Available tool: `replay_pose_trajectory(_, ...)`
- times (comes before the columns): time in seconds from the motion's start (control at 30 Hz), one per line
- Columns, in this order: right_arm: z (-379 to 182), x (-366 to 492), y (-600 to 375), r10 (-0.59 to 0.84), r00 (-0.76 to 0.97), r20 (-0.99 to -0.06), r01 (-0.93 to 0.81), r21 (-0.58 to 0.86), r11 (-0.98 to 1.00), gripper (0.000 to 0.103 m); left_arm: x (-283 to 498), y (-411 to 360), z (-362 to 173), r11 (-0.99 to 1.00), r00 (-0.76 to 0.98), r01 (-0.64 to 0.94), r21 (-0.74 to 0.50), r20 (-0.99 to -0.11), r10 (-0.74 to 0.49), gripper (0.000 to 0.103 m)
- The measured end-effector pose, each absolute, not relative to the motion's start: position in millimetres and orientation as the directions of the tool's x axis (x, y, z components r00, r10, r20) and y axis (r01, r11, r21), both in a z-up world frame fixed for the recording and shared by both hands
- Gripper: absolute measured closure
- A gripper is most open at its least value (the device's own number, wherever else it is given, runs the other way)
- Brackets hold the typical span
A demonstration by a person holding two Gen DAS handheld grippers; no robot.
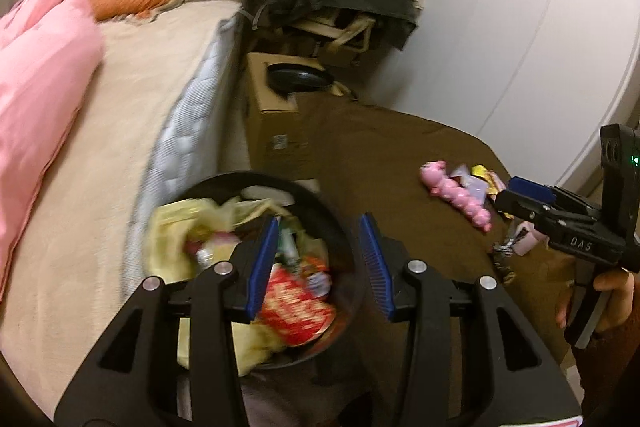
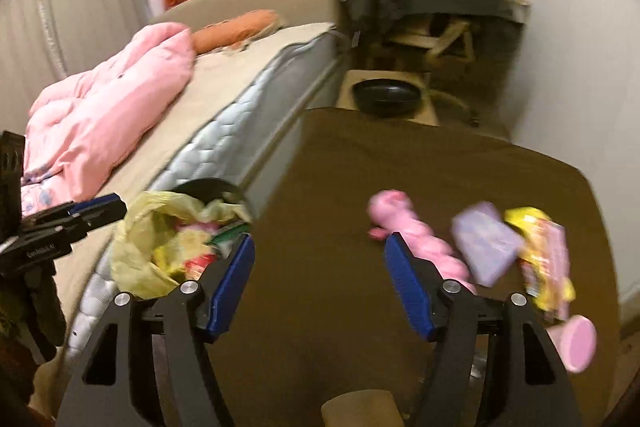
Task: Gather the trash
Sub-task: 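Move both tools back over the table, then grasp the lilac plastic packet with the left tool while the right tool grasps the yellow-pink wrapper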
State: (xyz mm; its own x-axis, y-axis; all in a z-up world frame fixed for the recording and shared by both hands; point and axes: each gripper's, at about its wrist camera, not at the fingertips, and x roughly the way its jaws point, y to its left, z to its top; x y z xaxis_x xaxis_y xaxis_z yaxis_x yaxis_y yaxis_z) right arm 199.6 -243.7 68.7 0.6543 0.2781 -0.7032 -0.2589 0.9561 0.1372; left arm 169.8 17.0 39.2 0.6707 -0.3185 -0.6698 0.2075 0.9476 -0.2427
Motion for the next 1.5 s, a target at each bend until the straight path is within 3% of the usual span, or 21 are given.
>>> replay_pose_trajectory(0.4,66,129,-356,0.093,0.758,-0.645,-0.068,0.064,0.996,0.039,158,-114,55,0.926,0.693,0.358,-0.122,-0.63,-0.351,0.062)
replay_pose_trajectory(0.6,55,117,-395,0.0,0.747,-0.665,0.034,0.039,0.999,0.039,156,-154,50,0.904,0.667,0.414,-0.104,-0.641,-0.38,0.062)
replay_pose_trajectory(1.17,33,127,-462,0.013,0.772,-0.635,0.039,0.067,0.997,0.039,226,-229,-6,0.785,0.473,0.557,-0.27,-0.675,-0.567,0.053)
replay_pose_trajectory(1.3,27,135,-479,0.004,0.77,-0.638,0.054,0.073,0.996,0.039,278,-256,-22,0.778,0.393,0.57,-0.266,-0.743,-0.541,0.044)
replay_pose_trajectory(1.43,19,147,-499,-0.016,0.758,-0.652,0.095,0.087,0.992,0.039,314,-275,-43,0.834,0.383,0.508,-0.217,-0.81,-0.444,0.044)
replay_pose_trajectory(1.5,15,152,-506,-0.014,0.753,-0.658,0.106,0.1,0.989,0.039,321,-281,-45,0.857,0.394,0.475,-0.199,-0.823,-0.41,0.052)
